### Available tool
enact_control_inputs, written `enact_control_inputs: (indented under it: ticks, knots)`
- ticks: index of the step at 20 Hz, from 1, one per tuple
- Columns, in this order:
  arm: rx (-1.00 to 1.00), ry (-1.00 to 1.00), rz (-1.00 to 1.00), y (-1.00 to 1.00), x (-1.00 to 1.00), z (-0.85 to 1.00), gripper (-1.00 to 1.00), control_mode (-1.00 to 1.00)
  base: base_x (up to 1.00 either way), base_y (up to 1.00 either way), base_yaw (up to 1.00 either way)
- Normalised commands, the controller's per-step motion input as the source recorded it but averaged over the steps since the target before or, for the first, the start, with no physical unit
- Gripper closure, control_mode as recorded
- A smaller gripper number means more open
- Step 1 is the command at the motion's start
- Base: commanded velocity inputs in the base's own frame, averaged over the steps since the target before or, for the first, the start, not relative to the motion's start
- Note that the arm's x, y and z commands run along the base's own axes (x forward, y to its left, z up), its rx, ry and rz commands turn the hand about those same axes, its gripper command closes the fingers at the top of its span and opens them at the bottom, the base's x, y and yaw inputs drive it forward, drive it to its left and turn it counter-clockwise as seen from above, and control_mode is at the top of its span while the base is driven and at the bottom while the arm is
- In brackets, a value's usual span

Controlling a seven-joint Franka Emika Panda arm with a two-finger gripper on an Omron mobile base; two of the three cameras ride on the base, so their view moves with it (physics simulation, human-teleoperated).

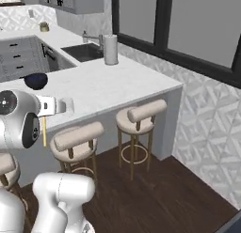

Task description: Take a straw from the drawer in front and place it inside the glass cup on the dining counter.

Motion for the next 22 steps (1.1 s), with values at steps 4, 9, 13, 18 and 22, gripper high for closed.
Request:
enact_control_inputs:
  ticks: [4,9,13,18,22]
  knots:
    - [0.0,0.0,0.0,0.0,0.0,0.0,1.0,1.0,0.67,-0.54,0.61]
    - [0.0,0.0,0.0,0.0,0.0,0.0,1.0,1.0,0.57,-0.57,0.61]
    - [0.0,0.0,0.0,0.0,0.0,0.0,1.0,1.0,0.63,-0.6,0.58]
    - [0.0,0.0,0.0,0.0,0.0,0.0,1.0,1.0,0.79,-0.5,0.51]
    - [0.0,0.0,0.0,0.0,0.0,0.0,1.0,1.0,0.97,-0.09,0.24]
